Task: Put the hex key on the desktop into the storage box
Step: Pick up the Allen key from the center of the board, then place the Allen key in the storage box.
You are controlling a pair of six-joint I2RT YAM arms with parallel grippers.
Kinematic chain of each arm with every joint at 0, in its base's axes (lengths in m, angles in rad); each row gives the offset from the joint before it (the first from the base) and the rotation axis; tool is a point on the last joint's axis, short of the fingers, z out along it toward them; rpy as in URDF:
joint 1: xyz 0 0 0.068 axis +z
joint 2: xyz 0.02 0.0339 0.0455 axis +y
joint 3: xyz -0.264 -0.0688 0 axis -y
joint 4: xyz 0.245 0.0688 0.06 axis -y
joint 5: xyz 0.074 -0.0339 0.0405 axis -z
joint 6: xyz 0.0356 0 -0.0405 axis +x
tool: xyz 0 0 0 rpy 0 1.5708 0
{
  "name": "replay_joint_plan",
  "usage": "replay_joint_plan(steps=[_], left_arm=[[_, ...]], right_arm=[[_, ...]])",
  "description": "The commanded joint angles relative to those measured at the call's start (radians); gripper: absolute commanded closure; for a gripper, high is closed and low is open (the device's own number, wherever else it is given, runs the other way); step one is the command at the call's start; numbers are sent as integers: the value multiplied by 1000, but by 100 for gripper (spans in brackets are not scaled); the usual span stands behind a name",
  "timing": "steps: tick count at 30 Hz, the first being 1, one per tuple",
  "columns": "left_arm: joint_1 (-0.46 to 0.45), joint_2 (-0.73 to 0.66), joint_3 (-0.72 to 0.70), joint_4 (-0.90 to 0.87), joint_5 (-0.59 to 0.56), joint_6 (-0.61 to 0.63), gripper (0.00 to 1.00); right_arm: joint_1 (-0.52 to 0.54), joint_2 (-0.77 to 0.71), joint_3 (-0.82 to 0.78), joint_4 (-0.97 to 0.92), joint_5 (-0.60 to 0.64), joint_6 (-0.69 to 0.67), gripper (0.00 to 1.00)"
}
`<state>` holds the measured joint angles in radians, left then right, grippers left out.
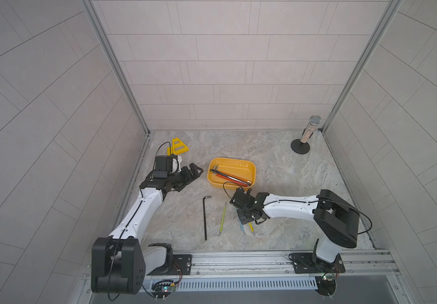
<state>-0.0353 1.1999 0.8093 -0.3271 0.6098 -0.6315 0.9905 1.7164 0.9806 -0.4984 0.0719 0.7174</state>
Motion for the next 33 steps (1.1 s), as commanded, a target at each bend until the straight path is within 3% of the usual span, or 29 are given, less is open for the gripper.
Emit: replay_joint_plan(steps=[1,4,33], left_arm=[[-3,-2,-6,2,9,7,0],[-3,-2,-8,0,8,8,0],[-65,-12,12,-11,-21,38,0]], right_arm=[[5,-11,-10,-76,38,-8,92],[5,-46,-14,-90,55,-12,100],[-27,-481,-91,-194,185,-126,100]])
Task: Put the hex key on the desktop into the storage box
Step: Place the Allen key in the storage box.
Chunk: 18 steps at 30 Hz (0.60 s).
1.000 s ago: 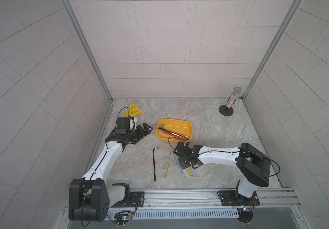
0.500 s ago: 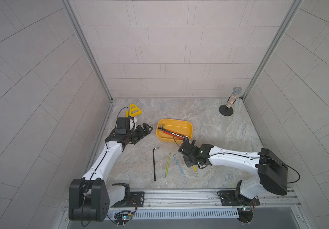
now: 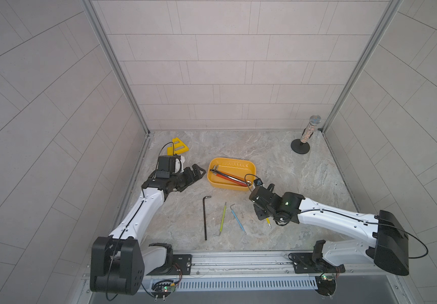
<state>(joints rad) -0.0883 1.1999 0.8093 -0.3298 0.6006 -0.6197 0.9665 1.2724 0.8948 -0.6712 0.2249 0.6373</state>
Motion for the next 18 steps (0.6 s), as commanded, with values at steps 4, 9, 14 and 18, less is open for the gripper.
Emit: replay_joint_plan(steps=[4,9,14,18], left_arm=[[-24,-14,28,47,22,7,0],[-25,2,99,111,20,-46,0],[-28,97,170,104,33,-20,1],[-27,107,129,127,18,-32,1]], right_arm=[[-7,-65,1,-5,23,-127,100],[-32,-60,44,5,12,-240,100],[-97,-31,81,56,-106,-346,100],[-126,2,117,80,-146,-434,100]])
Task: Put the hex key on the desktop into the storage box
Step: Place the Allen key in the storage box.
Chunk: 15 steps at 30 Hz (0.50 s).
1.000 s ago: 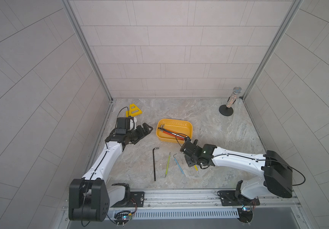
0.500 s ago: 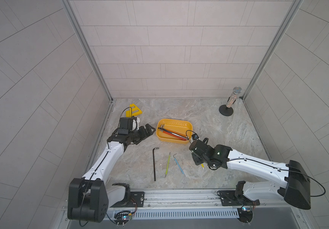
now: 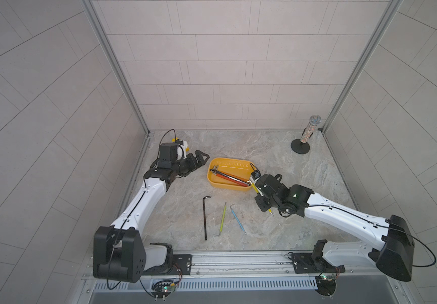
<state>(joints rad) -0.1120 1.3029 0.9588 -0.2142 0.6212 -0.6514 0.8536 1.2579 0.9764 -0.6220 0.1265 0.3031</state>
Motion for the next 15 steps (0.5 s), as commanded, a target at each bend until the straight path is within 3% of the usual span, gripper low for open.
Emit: replay_joint_plan(steps=[1,7,15], left_arm=[[-3,-3,-24,12,-4,-1,1],[3,-59,-44,-4,-66,25,1],[20,-36,-45,-10,-40,15,1]], right_arm=[[-24,28,49,33,-56,-120,100],[-88,116,116,70,-166,-218,100],[-129,252,239,72,-209,-328,100]])
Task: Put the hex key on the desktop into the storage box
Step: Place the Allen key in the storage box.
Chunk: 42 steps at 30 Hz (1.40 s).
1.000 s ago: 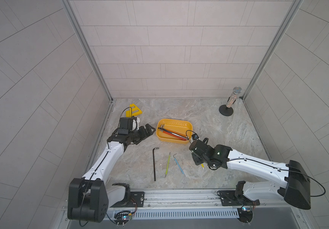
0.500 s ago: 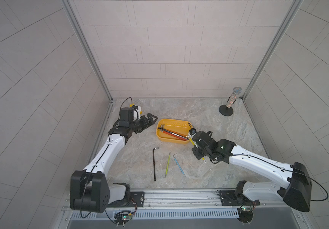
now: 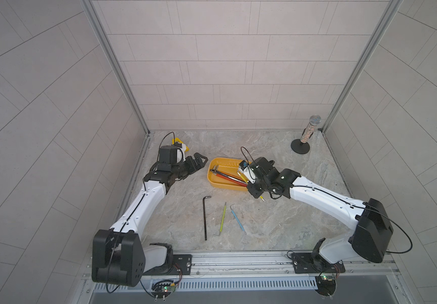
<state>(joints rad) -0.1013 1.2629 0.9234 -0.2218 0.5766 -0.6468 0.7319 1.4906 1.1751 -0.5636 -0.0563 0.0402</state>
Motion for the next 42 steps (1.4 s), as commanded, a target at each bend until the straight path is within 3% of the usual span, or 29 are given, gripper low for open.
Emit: replay_joint_plan(steps=[1,25,42], left_arm=[[13,7,-10,-2,8,9,1],[52,13,-17,-8,7,3,1],[63,28,-19,-1,15,-6,1]], right_arm=[[-9,37,56,13,-27,-76,100],[-80,411,395,23,-97,-212,100],[-101,583,488,32,-121,-260,100]])
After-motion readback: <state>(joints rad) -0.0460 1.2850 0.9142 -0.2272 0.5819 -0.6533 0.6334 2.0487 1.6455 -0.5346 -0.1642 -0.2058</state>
